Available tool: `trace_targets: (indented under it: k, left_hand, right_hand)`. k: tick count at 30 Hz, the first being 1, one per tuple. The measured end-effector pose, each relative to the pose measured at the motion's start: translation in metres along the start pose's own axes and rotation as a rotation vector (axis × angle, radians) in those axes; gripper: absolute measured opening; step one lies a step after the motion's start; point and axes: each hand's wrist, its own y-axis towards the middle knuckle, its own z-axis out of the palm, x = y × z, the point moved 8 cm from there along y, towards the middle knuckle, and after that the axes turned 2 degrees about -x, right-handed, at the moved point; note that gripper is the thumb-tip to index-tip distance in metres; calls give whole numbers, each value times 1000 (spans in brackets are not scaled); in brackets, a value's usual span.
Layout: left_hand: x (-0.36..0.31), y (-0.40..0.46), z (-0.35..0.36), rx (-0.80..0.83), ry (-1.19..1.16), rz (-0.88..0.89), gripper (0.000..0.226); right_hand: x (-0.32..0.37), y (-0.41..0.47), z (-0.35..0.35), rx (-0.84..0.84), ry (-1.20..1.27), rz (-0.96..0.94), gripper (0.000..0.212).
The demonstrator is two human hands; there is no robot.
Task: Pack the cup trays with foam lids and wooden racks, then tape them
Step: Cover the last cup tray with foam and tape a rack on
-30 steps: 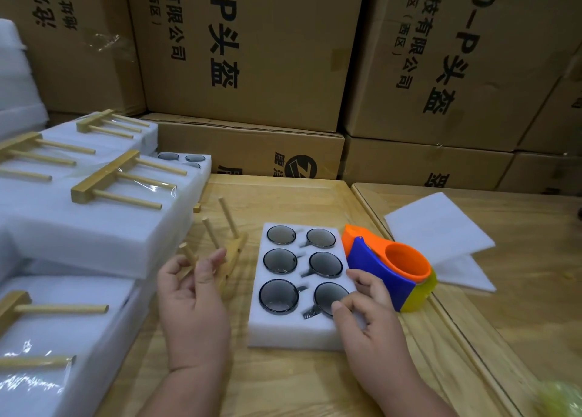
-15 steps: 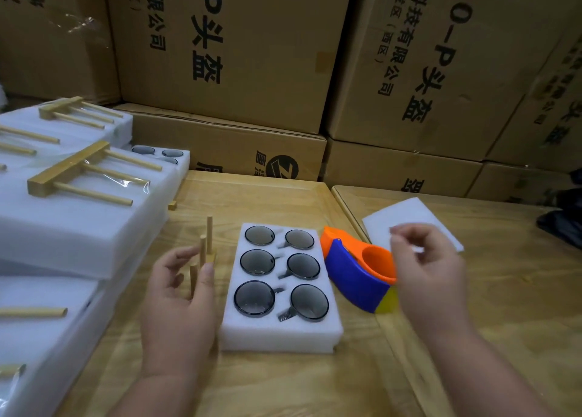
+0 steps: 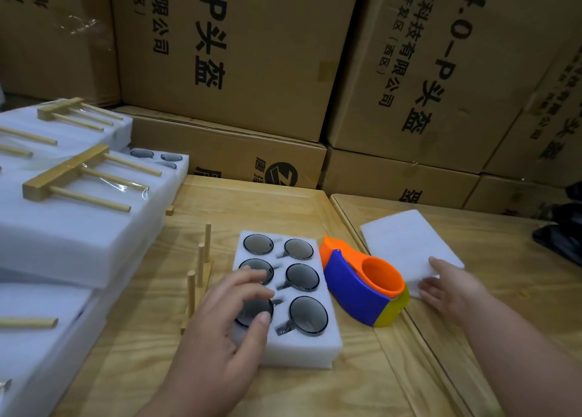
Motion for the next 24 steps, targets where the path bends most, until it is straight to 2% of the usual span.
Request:
trace_targets:
  k: [5,11,15,19,24]
  left_hand:
    - [17,-4,13,149,105,-73,13]
    - [12,-2,13,164,194,-40,9]
    - [7,-1,13,177,220,-9,8]
    - [4,-3,13,168,240,24,9]
    - [3,-4,13,153,213,26,14]
  right_hand:
    - [1,6,-10,-46,90,19,56]
    - [7,7,-41,-125,93,0,51]
    - [22,-5,-48,-144,156,-86,47]
    - [43,-36,-25,-45,341,-183,29]
    - [60,-112,34,212,412,-253,20]
